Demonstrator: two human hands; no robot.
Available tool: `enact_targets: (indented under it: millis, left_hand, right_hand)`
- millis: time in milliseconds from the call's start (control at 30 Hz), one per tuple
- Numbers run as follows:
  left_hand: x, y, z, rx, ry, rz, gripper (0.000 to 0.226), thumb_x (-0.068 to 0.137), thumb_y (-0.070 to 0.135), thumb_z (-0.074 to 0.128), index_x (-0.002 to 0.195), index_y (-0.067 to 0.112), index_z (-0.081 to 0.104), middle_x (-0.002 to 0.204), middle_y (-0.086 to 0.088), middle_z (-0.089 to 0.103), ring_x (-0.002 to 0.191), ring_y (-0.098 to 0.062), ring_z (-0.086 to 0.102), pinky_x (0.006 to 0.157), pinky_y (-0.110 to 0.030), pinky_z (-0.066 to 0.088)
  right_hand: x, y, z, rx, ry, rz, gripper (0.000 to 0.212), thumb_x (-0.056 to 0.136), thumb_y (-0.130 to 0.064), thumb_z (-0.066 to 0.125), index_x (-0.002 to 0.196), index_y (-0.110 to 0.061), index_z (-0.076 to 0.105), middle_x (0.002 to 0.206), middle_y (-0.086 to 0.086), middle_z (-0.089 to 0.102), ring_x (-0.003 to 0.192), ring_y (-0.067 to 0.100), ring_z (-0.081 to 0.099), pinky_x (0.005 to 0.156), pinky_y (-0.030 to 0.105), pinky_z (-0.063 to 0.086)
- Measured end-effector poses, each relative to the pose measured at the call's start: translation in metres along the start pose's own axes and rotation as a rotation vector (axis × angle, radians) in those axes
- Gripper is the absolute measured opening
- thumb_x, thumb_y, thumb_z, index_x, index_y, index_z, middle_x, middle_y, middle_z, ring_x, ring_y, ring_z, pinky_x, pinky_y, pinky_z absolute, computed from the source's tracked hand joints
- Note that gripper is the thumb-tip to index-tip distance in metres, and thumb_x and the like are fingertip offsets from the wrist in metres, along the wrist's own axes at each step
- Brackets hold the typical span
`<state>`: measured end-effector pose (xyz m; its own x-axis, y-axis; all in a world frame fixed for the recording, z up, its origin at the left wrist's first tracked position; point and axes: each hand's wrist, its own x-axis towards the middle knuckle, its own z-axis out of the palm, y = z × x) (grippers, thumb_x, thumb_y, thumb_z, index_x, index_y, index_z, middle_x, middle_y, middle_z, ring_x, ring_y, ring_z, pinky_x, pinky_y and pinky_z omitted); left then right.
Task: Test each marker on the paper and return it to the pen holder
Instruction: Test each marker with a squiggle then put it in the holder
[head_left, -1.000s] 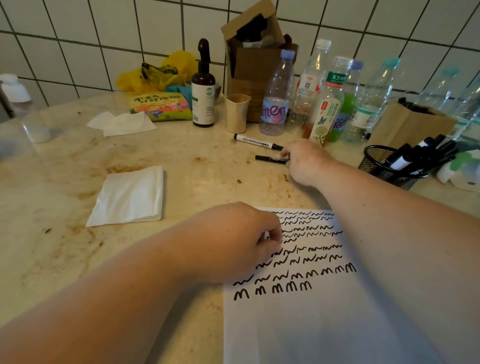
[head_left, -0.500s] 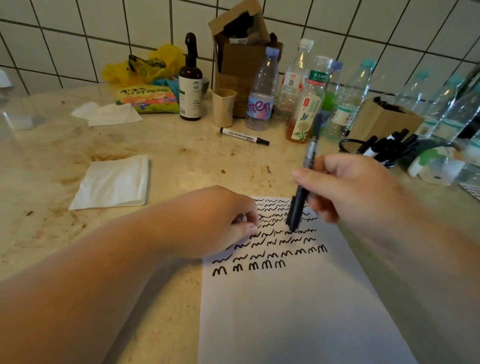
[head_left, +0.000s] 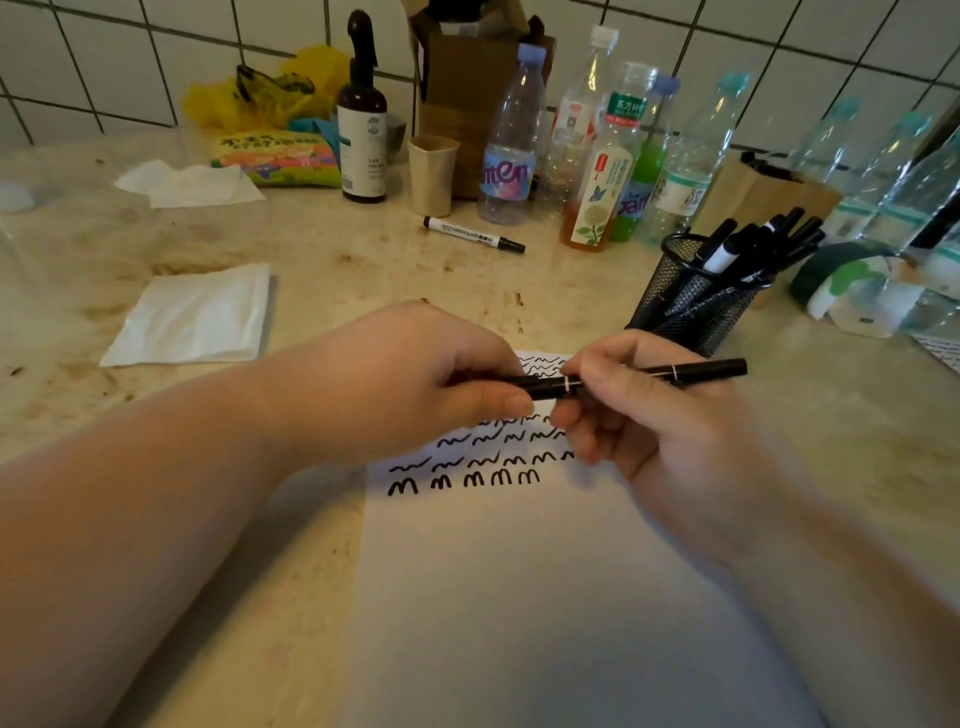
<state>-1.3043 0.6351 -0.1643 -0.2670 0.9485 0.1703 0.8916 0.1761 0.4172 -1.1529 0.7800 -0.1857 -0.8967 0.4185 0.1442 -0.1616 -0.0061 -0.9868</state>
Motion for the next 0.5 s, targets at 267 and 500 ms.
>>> enact_targets:
  millis: [267, 500]
  left_hand:
    - [-0.002, -0.006, -0.008, -0.361, -0.305, 0.023, 0.032, 0.095, 0.051, 0.045, 0.076, 0.032, 0.063, 0.06, 0.011, 0.05, 0.055, -0.004, 0.044, 0.057, -0.014, 0.037]
    - [-0.005, -0.018, -0.019, -0.456, -0.062, -0.127, 0.038, 0.088, 0.058, 0.049, 0.076, 0.029, 0.07, 0.052, 0.011, 0.049, 0.049, -0.005, 0.042, 0.056, -0.024, 0.037]
  right_hand:
    - [-0.003, -0.009, -0.003, -0.123, 0.023, -0.097, 0.014, 0.066, -0.013, 0.068, 0.059, -0.002, 0.063, 0.046, 0.012, 0.056, 0.038, 0.021, 0.043, 0.042, 0.023, 0.033]
    - [0.003, -0.011, -0.026, 0.033, 0.176, -0.054, 0.01, 0.066, -0.009, 0.056, 0.058, -0.004, 0.059, 0.043, 0.01, 0.048, 0.033, 0.017, 0.036, 0.037, 0.016, 0.025]
